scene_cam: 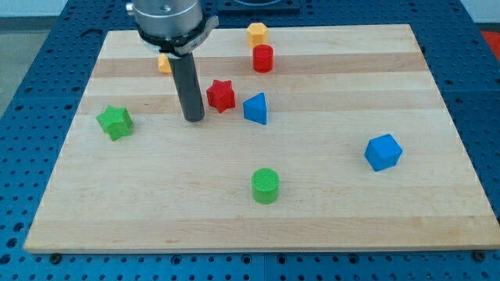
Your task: Slide the red star above the blue triangle
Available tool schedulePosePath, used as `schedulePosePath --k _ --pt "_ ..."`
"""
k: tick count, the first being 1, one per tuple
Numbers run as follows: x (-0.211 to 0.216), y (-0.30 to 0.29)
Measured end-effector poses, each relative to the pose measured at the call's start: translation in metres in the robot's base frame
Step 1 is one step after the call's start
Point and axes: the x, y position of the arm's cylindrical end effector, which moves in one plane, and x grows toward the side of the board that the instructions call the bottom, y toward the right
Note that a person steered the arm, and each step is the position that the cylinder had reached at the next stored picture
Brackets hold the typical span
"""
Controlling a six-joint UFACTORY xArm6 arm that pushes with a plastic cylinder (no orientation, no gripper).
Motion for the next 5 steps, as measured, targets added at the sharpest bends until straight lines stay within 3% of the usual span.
schedulePosePath --k 2,5 --pt "-0.032 0.022" --pt "-0.034 0.070"
